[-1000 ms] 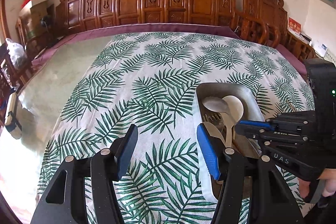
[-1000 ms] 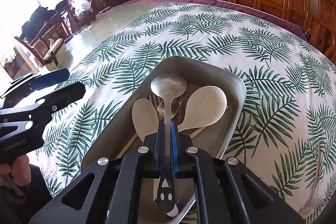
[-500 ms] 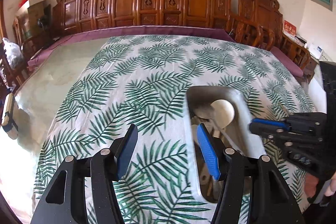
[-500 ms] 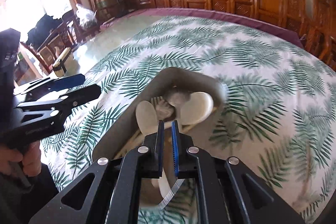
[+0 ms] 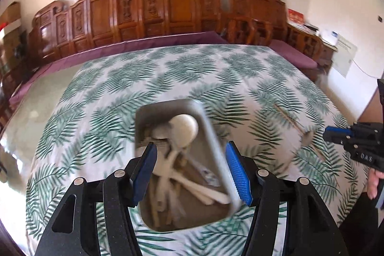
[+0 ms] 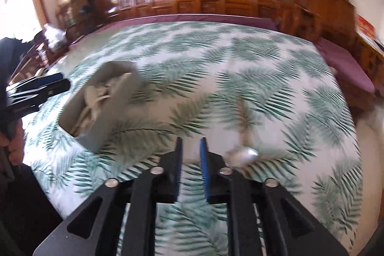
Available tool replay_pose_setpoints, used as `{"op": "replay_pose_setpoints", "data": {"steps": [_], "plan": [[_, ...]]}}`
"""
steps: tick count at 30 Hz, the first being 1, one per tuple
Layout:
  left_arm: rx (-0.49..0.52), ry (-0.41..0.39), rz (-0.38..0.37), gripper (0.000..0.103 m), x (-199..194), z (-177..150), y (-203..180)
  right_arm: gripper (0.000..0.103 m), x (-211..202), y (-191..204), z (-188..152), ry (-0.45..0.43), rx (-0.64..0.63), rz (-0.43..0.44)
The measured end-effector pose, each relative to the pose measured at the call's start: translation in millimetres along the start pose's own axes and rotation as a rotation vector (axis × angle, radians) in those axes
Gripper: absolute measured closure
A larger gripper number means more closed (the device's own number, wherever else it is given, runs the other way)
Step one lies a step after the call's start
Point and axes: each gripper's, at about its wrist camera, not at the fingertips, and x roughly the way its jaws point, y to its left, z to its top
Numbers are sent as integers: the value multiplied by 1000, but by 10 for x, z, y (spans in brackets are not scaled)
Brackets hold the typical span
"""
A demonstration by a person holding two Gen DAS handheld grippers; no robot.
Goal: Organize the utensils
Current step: 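Move both tools back to the pile and close the left tool on a metal spoon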
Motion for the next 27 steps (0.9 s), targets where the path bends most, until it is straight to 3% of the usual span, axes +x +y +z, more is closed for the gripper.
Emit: {"op": "replay_pose_setpoints", "data": {"steps": [11, 27], "plan": [[112, 49, -92, 46, 148, -74, -656, 65, -7, -458, -365, 23, 42, -66], [273, 167, -204, 46, 712, -167, -1507, 64, 142, -796, -564, 77, 36, -105]]}}
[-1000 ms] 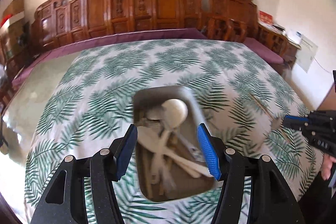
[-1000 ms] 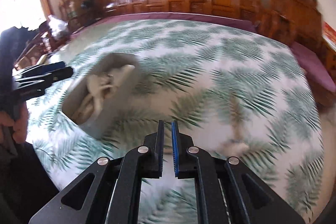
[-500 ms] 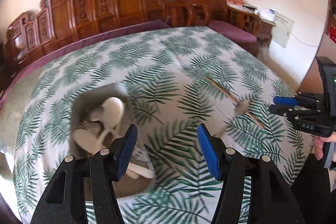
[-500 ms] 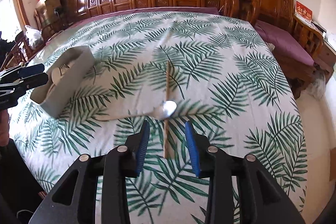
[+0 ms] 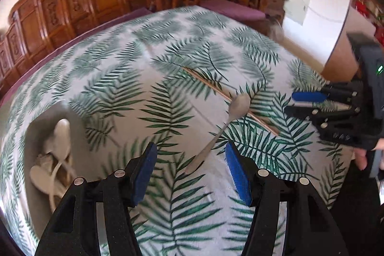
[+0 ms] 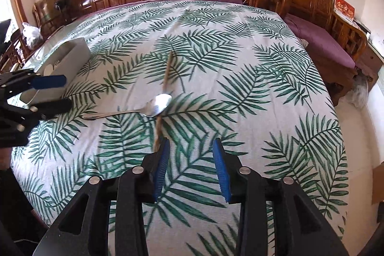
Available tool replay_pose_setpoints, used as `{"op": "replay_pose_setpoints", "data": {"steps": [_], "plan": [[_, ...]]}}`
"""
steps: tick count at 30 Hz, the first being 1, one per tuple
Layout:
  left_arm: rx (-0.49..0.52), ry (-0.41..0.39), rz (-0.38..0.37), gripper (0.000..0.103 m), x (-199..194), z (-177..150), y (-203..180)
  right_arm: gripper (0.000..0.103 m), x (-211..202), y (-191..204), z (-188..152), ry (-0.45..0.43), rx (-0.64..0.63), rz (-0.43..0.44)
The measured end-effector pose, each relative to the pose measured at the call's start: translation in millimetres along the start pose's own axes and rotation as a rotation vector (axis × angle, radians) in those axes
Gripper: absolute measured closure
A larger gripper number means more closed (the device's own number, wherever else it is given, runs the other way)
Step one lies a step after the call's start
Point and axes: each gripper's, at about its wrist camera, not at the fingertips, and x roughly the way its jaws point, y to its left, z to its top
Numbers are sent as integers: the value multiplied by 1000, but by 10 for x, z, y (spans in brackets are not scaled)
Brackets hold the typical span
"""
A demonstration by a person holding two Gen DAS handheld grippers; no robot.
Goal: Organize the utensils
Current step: 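Move both tools back to the pile and close the left tool on a metal spoon, then grasp the wooden chopstick with the right tool while the left tool holds the metal spoon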
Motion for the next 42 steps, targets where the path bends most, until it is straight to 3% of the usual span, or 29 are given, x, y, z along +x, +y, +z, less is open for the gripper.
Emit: {"op": "replay_pose_setpoints", "data": {"steps": [12, 18, 20, 26, 36, 42], "plan": [[33, 76, -74, 46, 629, 249, -382, 63, -94, -403, 56, -18, 86, 3], [74, 95, -42, 48, 789, 325, -547, 63, -165, -552, 85, -39, 127, 14], [69, 87, -50, 62, 806, 361, -559, 63, -191, -536, 94, -46, 108, 16], [91, 77, -58, 74, 855, 434, -638, 63, -286, -480, 138, -68, 83, 24], [21, 79, -56, 75, 722, 368, -413, 63, -198, -288, 106, -42, 34, 24], [14, 37, -57, 75, 476, 286, -260, 63, -32, -139, 73, -11, 4, 29]]}}
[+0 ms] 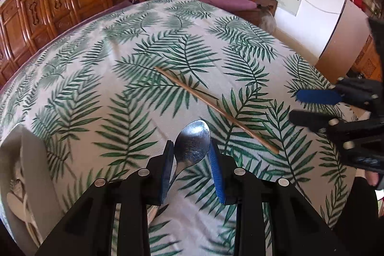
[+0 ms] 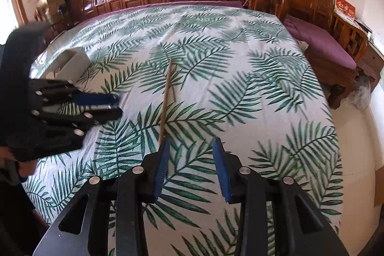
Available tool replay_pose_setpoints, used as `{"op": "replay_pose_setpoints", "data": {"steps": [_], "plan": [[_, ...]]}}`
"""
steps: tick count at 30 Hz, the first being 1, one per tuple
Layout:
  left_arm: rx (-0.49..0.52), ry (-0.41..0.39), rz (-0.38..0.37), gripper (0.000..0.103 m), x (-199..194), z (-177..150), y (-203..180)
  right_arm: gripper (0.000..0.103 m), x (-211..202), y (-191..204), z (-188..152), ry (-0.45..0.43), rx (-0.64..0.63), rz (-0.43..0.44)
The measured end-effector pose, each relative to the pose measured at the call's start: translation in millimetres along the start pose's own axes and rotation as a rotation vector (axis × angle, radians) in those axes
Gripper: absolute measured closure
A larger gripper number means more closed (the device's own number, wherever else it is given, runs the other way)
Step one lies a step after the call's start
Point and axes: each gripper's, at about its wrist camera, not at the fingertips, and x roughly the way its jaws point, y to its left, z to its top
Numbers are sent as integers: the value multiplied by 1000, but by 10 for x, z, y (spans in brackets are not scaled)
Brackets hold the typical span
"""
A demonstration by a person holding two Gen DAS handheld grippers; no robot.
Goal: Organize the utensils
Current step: 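Grasp the wooden chopstick with the right tool while the left tool holds the metal spoon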
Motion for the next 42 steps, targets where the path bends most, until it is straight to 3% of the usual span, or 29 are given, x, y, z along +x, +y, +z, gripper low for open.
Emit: {"op": "replay_pose_setpoints", "data": {"steps": [10, 22, 24, 25, 26, 30, 31, 35, 42], "plan": [[-104, -63, -25, 75, -173, -133, 325, 63, 419, 269, 105, 29, -13, 23], [-137, -78, -20, 75, -143, -122, 441, 64, 764, 413, 421, 30, -82, -18], [-140, -93, -16, 75, -186, -133, 459, 74, 779, 412, 446, 30, -87, -14], [-140, -103, -12, 75, -217, -135, 463, 92, 774, 421, 449, 29, -93, -6], [-141, -110, -11, 75, -247, -138, 464, 96, 767, 439, 442, 30, -99, -11], [-143, -154, -11, 75, -400, -156, 462, 97, 712, 490, 372, 35, -116, -15], [-139, -165, -14, 100, -438, -162, 446, 97, 687, 501, 343, 33, -117, -19], [-131, -188, -4, 103, -556, -150, 401, 97, 571, 493, 265, 23, -100, -16], [-107, -147, 16, 103, -478, -163, 389, 97, 346, 399, 227, -3, -85, -28]]}}
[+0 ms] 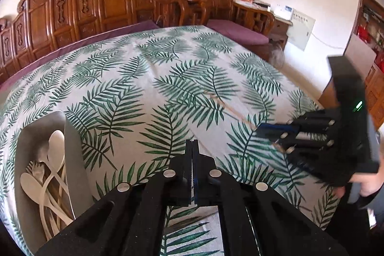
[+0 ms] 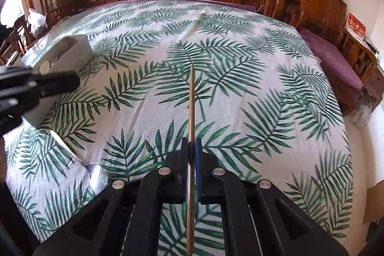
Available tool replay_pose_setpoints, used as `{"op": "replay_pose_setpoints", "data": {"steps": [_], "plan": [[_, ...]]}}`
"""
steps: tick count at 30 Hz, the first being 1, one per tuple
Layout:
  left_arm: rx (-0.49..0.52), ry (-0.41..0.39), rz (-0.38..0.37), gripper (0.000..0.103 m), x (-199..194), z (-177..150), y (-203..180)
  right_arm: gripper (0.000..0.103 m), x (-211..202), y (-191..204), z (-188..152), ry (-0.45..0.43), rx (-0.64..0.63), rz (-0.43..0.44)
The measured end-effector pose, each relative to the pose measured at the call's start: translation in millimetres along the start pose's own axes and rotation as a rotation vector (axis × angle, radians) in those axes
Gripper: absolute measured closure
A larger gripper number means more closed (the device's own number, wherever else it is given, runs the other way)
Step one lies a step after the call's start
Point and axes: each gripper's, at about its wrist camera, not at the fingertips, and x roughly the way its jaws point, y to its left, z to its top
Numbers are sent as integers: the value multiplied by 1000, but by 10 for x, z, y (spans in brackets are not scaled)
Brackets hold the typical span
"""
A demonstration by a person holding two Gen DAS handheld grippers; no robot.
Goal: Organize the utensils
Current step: 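Grasp the wooden chopstick with the right tool while the left tool holds the metal spoon, then carry the metal spoon and chopstick with both tools over the grey tray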
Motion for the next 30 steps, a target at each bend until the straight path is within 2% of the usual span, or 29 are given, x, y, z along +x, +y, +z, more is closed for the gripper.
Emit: {"op": "replay_pose_setpoints", "data": {"steps": [4, 6, 8, 10, 14, 18, 23, 24, 25, 26, 30], "plan": [[36, 46, -17, 103, 41, -73, -76, 97, -145, -81, -90, -13, 20, 6], [73, 63, -20, 97, 29, -133, -149, 97, -205, -88, -162, -14, 14, 10], [95, 65, -15, 77, 9, -191, -197, 97, -241, -86, -214, -9, 7, 13], [95, 73, -33, 67, 1, -262, -219, 97, -272, -82, -263, -5, 0, 12], [89, 102, -68, 67, 24, -398, -318, 97, -379, -88, -312, -14, -1, 8], [142, 117, -90, 68, 56, -517, -548, 97, -462, -133, -300, -31, 11, 7], [207, 127, -55, 68, 164, -581, -742, 97, -488, -142, -291, -37, 16, 8], [203, 132, -46, 70, 204, -578, -749, 97, -488, -142, -291, -37, 15, 9], [199, 140, -35, 79, 245, -572, -747, 97, -489, -140, -291, -37, 14, 9], [196, 144, -23, 84, 273, -562, -735, 97, -489, -138, -290, -37, 13, 9], [159, 112, -22, 94, 229, -471, -673, 97, -497, -131, -288, -38, 9, 8]]}}
